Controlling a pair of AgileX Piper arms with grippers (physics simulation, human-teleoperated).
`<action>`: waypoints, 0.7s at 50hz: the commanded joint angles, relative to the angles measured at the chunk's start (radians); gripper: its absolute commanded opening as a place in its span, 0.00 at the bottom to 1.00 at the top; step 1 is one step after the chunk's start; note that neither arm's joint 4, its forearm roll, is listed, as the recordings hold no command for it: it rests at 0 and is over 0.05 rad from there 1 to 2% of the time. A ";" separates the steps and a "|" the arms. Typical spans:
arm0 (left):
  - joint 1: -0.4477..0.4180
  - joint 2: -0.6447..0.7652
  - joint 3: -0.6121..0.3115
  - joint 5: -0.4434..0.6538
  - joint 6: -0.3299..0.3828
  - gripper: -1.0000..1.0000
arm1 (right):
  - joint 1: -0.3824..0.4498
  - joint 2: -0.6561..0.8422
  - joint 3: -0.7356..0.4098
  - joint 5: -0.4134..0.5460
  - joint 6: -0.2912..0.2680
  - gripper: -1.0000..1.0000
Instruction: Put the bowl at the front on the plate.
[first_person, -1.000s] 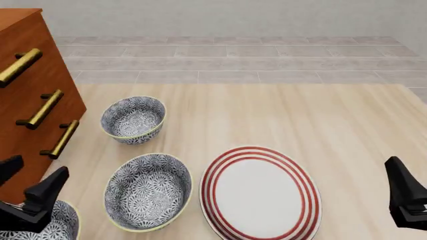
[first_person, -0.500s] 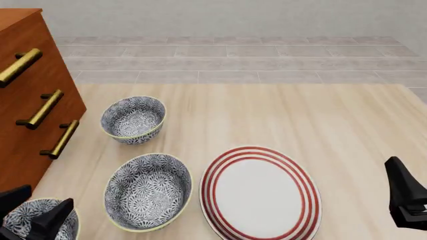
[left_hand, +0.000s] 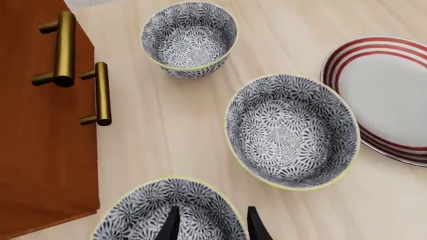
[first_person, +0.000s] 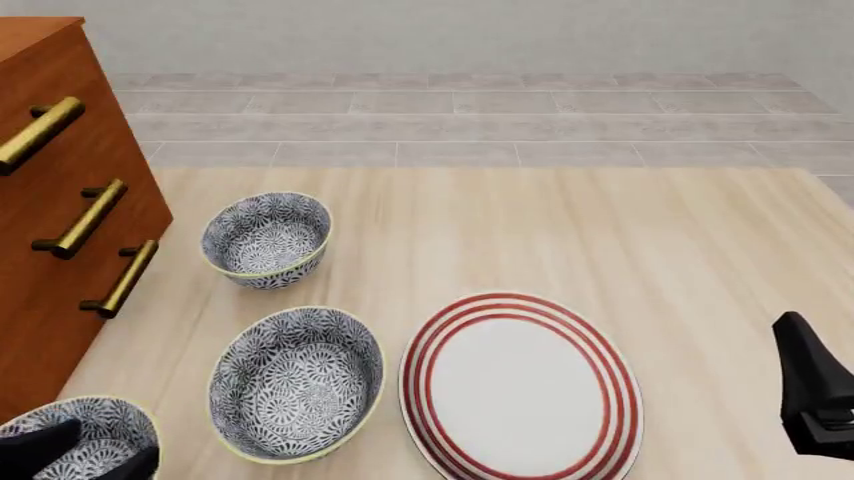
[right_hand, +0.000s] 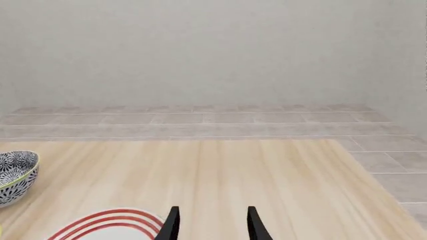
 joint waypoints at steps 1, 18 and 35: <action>-0.045 0.013 0.036 -0.007 -0.051 1.00 | -0.003 -0.001 -0.001 -0.001 0.004 1.00; -0.101 0.125 0.091 -0.124 -0.120 1.00 | -0.001 0.000 0.000 0.001 0.002 1.00; -0.124 0.235 0.094 -0.188 -0.159 1.00 | 0.006 0.001 0.000 0.006 0.000 1.00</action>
